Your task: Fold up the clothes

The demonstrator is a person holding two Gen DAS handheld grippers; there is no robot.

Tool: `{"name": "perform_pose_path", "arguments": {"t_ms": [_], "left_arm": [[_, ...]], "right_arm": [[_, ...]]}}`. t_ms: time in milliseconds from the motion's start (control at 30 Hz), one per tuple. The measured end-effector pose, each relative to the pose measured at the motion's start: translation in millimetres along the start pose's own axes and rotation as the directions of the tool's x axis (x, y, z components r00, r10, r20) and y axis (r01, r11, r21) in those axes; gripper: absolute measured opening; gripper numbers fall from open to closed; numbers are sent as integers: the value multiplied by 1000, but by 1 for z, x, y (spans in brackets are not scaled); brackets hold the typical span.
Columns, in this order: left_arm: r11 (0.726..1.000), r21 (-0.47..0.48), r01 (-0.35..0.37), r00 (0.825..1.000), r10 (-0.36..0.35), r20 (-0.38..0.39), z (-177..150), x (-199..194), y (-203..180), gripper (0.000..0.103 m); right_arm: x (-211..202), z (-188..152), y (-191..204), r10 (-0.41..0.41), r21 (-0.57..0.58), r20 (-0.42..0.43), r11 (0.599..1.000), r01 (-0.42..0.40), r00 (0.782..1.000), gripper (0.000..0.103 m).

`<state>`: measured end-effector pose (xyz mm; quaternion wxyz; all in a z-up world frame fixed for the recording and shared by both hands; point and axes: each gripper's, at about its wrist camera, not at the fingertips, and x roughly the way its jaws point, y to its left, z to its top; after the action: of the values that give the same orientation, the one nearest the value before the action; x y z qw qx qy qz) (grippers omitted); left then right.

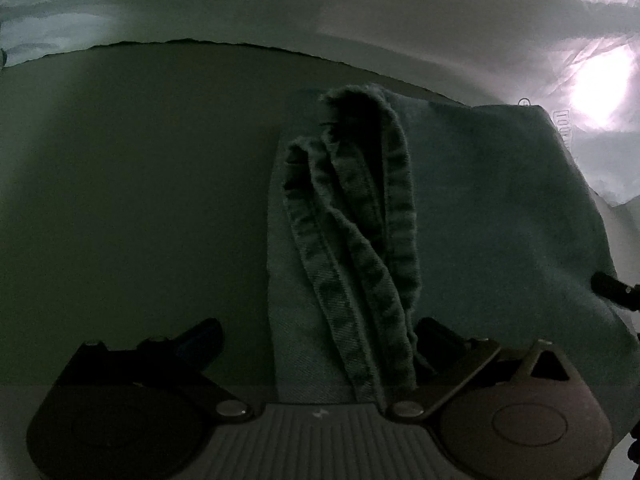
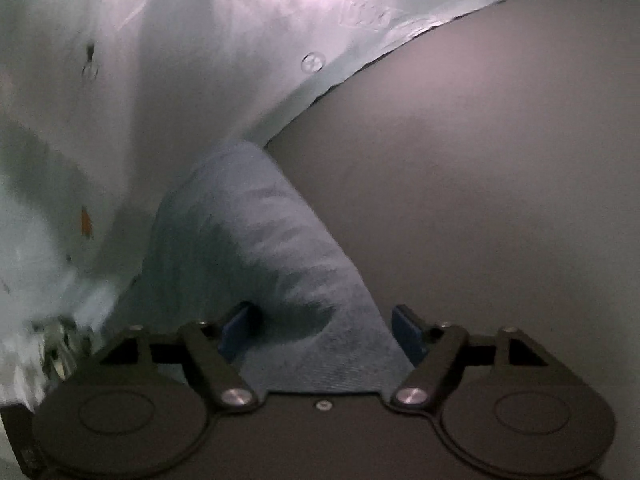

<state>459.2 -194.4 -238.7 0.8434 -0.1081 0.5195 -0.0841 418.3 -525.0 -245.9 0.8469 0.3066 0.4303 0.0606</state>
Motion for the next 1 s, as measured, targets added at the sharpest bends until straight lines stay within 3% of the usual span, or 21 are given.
{"name": "perform_pose_path", "arguments": {"t_ms": [33, 100, 167, 267, 367, 567, 700, 867, 1000], "left_arm": [[1000, 3, 5, 1000, -5, 1, 0, -1, 0, 96], [1000, 8, 15, 1000, -15, 4, -1, -2, -1, 78], [999, -8, 37, 999, -37, 7, -2, -6, -2, 59], [998, -26, 50, 998, -49, 31, -4, -10, -2, 41], [989, -90, 115, 992, -109, 67, -4, -17, 3, 29], [971, -93, 222, 971, -212, 107, 3, -31, -6, 22], [949, -66, 310, 948, -302, 104, 0, -41, -27, 21], [931, 7, 364, 926, -363, 101, -5, -53, -87, 21], [915, 62, 398, 908, -403, 111, -13, -57, -162, 21]], "right_arm": [[-3, 0, -7, 7, -13, -16, 1000, -7, 1000, 81], [-6, 0, -14, 15, -34, -39, 999, -16, 999, 80], [-9, -2, -12, 8, -53, -30, 999, -9, 1000, 72], [-20, -8, -2, -18, -81, 11, 997, 19, 1000, 58], [-38, -13, 5, 2, -39, 54, 999, 0, 999, 44], [-79, -21, 14, 30, 66, 110, 997, -37, 993, 38], [-117, -26, 8, -6, 94, 167, 996, -10, 986, 38], [-178, -29, -27, -15, 161, 259, 987, -28, 966, 38], [-224, -9, -75, -19, 170, 315, 985, -36, 949, 38]]}}
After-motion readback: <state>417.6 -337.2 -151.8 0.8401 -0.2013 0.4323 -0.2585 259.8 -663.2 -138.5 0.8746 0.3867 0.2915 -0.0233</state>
